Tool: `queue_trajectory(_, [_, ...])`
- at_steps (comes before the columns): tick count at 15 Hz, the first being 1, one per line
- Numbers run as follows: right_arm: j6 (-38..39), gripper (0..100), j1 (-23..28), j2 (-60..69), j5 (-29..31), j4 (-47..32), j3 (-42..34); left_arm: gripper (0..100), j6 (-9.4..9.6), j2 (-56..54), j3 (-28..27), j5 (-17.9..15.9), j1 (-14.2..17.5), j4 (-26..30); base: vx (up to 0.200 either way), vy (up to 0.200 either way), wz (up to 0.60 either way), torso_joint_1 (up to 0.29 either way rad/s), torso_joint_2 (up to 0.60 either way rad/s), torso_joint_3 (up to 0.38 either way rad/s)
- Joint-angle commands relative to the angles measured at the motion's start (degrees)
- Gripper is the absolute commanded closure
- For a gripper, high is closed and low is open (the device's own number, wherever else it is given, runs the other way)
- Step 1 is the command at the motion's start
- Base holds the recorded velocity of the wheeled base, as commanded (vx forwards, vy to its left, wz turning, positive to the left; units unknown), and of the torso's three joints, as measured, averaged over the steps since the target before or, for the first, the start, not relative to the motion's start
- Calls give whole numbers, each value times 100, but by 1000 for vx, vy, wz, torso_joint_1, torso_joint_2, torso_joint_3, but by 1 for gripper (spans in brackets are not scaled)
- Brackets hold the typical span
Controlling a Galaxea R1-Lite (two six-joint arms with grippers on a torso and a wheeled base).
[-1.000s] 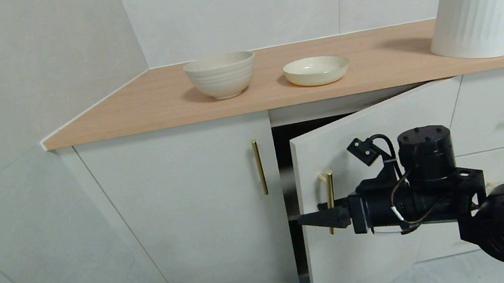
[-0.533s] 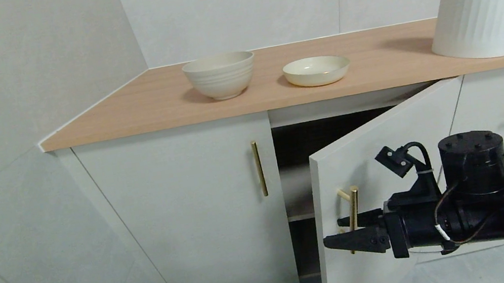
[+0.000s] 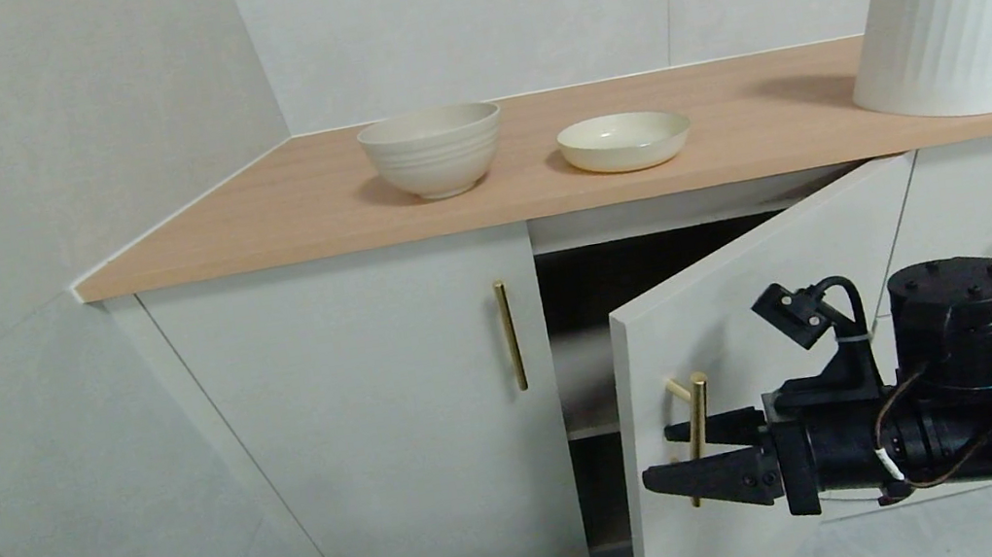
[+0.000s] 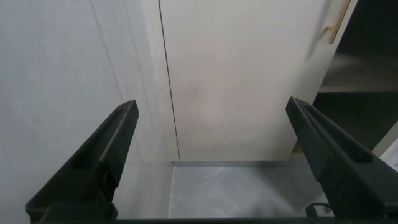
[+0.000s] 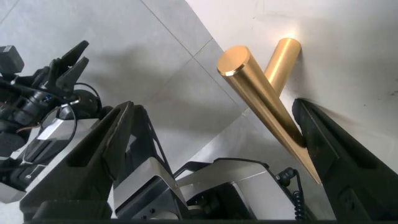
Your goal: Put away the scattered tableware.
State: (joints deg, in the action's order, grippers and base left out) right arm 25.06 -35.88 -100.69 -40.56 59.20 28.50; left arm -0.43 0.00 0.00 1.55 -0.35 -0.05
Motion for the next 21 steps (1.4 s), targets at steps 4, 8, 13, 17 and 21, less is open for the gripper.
queue_trajectory(4, [-2,0,-86,24,4,-14,-55,0,-36,369,-1310,-568,-70,453,0,0,0,0,0,0])
queue_trajectory(8, [-2,0,-86,67,4,-5,-82,0,-28,2856,-3551,-1772,-158,1367,0,0,0,0,0,0])
queue_trajectory(13, [-2,0,-244,85,13,162,-187,0,87,5871,-4315,-2932,-527,497,0,0,0,0,0,0])
queue_trajectory(17, [-2,0,-271,85,13,162,-222,0,-151,7778,-4148,-2932,-1309,-1199,0,0,0,0,0,0])
queue_trajectory(21, [-2,0,-271,76,13,162,-213,0,-520,8508,-3313,-2941,-1828,-2966,0,0,0,0,0,0])
